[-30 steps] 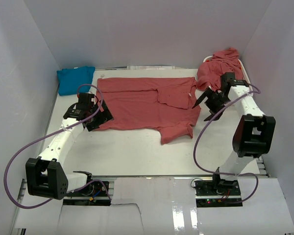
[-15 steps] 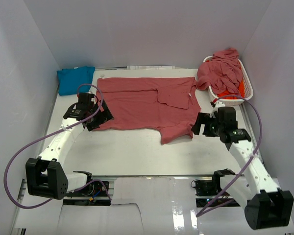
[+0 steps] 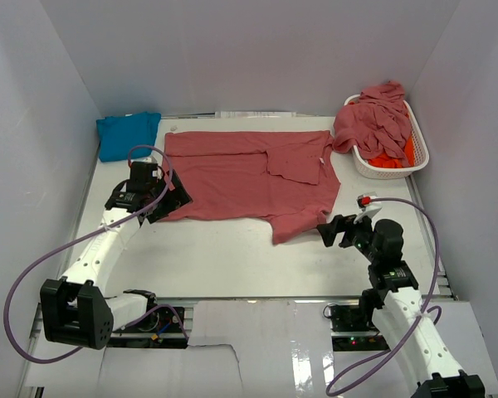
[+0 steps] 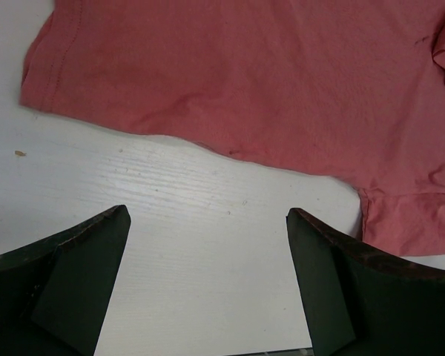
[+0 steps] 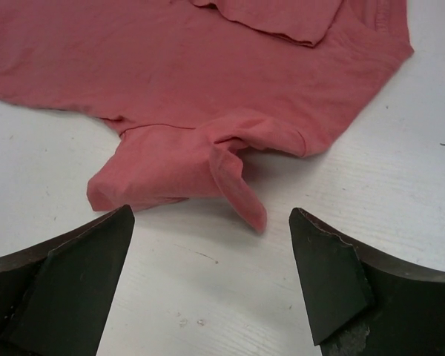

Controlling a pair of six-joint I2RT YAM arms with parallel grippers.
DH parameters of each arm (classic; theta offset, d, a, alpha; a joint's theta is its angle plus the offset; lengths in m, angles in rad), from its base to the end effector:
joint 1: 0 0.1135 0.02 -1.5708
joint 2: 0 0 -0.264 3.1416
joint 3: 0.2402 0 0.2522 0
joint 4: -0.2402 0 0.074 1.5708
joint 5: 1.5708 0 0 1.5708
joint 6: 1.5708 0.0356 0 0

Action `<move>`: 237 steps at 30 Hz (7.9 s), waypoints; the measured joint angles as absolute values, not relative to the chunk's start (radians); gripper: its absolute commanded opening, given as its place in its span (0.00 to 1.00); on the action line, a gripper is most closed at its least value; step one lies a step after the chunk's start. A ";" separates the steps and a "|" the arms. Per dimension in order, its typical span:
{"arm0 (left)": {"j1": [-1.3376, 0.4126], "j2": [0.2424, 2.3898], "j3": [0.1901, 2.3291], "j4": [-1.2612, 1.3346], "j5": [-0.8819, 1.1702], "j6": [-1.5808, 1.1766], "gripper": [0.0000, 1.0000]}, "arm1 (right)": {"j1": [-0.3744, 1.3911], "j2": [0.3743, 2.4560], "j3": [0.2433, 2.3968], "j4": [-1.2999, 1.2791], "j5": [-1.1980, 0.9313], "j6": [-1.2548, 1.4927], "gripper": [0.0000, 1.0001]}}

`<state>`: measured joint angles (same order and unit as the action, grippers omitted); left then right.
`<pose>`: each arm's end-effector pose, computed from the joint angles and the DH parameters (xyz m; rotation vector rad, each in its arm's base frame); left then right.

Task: Fold and stack the t-shirts
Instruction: Grap the side of the flattened tshirt closest away from the robot with both arms

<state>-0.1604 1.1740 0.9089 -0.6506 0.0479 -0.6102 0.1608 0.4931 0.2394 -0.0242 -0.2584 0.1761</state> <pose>0.2335 -0.0395 0.2638 -0.5432 2.4668 -0.3786 0.1406 0.0320 0.2053 -0.1678 1.8581 0.4727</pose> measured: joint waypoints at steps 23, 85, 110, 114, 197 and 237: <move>-0.161 1.135 0.891 -0.590 0.061 -0.575 0.98 | 0.191 0.878 0.429 -0.129 -0.280 0.054 0.72; -0.161 1.052 0.877 -0.648 0.025 -0.554 0.98 | 0.227 1.359 0.785 -0.545 -0.540 0.386 0.08; -0.161 1.029 0.893 -0.683 0.025 -0.557 0.98 | 0.242 1.230 0.868 -0.851 -0.236 0.408 0.92; -0.161 1.025 0.893 -0.700 0.019 -0.557 0.98 | 0.283 1.153 0.867 -0.894 -0.212 0.413 0.72; -0.016 1.328 0.841 -0.753 -0.097 -0.785 0.98 | 0.557 1.150 0.675 -0.663 -0.056 0.670 0.08; 0.104 1.567 0.884 -0.586 -0.037 -0.889 0.66 | 0.557 1.098 0.680 -0.702 -0.068 0.675 0.08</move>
